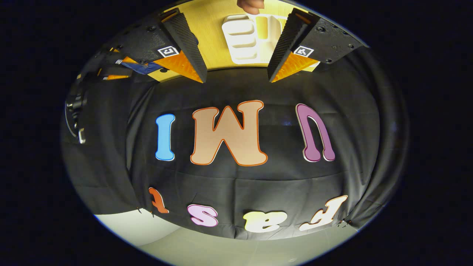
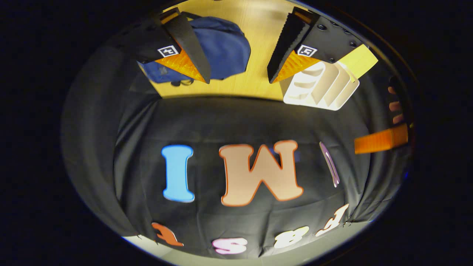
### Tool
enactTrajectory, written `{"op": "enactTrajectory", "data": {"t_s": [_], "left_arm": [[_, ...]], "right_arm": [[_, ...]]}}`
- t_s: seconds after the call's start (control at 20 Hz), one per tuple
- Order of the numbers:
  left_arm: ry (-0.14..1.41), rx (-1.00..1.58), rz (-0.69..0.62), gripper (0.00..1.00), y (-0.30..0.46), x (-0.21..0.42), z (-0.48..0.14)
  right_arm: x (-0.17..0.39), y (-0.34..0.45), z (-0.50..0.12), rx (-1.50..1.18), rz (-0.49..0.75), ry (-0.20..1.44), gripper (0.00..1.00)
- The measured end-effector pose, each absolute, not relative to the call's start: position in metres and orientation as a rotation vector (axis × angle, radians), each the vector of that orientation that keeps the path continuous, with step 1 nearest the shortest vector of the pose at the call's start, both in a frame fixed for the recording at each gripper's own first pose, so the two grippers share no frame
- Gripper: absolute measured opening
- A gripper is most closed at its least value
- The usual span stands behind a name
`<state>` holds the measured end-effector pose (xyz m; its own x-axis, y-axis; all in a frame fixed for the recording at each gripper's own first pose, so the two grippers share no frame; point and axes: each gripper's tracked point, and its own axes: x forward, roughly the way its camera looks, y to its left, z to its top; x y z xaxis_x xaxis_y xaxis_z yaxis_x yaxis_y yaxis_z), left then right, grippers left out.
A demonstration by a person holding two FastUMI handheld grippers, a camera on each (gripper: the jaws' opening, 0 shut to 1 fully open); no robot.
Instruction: Open the schoolbag, grab two books from the bookshelf and put them into the schoolbag.
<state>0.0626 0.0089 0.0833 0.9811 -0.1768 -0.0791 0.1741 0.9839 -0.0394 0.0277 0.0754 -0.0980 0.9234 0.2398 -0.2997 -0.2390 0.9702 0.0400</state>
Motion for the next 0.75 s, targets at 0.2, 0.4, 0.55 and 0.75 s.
{"op": "enactTrajectory", "data": {"t_s": [0.2, 0.4, 0.55, 0.75], "left_arm": [[0.070, -0.039, -0.157, 0.96, 0.015, 0.057, 0.089], [0.071, -0.040, -0.147, 0.96, 0.018, 0.051, 0.090], [0.064, -0.036, -0.147, 0.96, 0.018, 0.046, 0.093], [0.057, -0.031, -0.143, 0.96, 0.019, 0.042, 0.095]], "right_arm": [[0.030, 0.080, -0.029, -0.001, 0.225, 0.125, 0.97], [0.023, 0.087, 0.000, 0.050, 0.241, 0.070, 0.97], [0.022, 0.087, 0.007, 0.089, 0.241, 0.062, 1.00], [0.020, 0.079, 0.014, 0.100, 0.227, 0.049, 0.99]]}}
